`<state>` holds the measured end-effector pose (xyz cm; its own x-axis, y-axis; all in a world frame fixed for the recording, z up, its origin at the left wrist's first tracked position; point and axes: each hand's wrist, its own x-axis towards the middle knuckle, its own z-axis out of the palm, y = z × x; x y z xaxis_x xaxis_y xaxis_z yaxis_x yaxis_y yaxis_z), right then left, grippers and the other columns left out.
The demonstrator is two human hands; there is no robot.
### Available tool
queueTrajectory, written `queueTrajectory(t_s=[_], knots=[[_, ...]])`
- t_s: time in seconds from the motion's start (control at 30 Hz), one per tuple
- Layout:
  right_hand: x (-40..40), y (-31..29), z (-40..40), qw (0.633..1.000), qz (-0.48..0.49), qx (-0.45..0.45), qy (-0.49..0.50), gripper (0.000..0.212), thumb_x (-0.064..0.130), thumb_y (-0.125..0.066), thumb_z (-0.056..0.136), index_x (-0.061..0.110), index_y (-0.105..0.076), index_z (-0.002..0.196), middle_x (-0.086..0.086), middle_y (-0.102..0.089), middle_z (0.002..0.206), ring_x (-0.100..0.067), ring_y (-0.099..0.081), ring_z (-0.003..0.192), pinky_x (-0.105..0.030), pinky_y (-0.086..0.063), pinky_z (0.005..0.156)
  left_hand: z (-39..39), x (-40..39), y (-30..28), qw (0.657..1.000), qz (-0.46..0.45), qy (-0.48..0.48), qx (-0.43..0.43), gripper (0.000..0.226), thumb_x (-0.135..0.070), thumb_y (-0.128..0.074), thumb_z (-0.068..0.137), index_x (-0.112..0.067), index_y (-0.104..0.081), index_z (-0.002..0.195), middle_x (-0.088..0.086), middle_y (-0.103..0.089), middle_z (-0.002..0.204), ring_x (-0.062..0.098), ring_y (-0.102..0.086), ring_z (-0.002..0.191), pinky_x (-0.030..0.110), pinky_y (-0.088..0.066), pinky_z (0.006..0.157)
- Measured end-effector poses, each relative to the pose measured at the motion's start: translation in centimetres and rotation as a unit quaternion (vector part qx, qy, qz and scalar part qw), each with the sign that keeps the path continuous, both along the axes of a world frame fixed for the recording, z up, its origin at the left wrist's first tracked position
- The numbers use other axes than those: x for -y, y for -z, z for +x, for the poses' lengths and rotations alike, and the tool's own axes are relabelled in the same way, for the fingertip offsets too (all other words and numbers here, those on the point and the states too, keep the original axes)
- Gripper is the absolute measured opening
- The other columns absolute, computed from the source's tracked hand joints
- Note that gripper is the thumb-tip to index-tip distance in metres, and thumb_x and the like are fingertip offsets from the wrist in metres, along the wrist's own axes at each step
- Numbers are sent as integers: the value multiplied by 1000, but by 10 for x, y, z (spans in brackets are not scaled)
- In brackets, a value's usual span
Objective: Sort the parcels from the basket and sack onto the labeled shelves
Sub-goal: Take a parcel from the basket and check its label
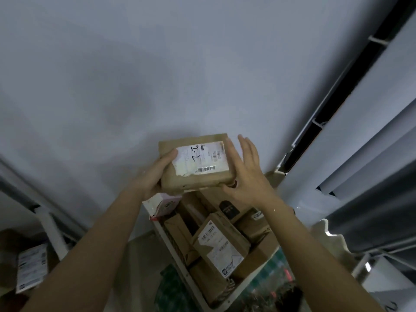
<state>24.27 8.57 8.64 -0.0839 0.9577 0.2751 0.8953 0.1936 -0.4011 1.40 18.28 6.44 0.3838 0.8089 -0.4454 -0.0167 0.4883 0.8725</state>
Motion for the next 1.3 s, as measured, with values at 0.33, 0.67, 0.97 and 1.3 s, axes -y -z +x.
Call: queueTrajectory(t_s=[0.33, 0.67, 0.97, 1.3], knots=[[-7, 19, -56, 749, -181, -619, 150, 92, 54, -72, 78, 44, -12, 147, 4, -54, 138, -12, -60, 110, -42, -51, 97, 54, 68, 6, 984, 33, -159, 77, 83, -86, -50, 67, -43, -34, 136, -10, -66, 117, 11, -63, 108, 44, -48, 100], [41, 17, -28, 754, -127, -620, 175, 99, 41, -79, 77, 42, -11, 150, -3, -55, 135, -21, -63, 111, -50, -54, 93, 29, 104, -2, 985, 92, -133, -65, 88, -67, -58, 80, -26, -23, 149, -11, -42, 131, 14, -45, 121, 42, -40, 106], [155, 30, -8, 789, -57, -564, 239, 112, 39, -85, 71, 39, -6, 151, -2, -52, 140, -20, -60, 118, -43, -56, 92, 24, 165, 33, 959, 190, -11, -211, 18, -20, -57, 94, -21, -62, 111, -1, -63, 112, 15, -60, 99, 30, -48, 89], [373, 74, -63, 698, 74, -555, 447, 103, 26, -81, 78, 30, -10, 152, 2, -52, 136, -14, -57, 119, -32, -55, 93, 20, 285, 86, 882, 255, 277, -283, 7, -23, -51, 97, -27, -57, 99, -2, -62, 106, 20, -60, 99, 42, -51, 91]])
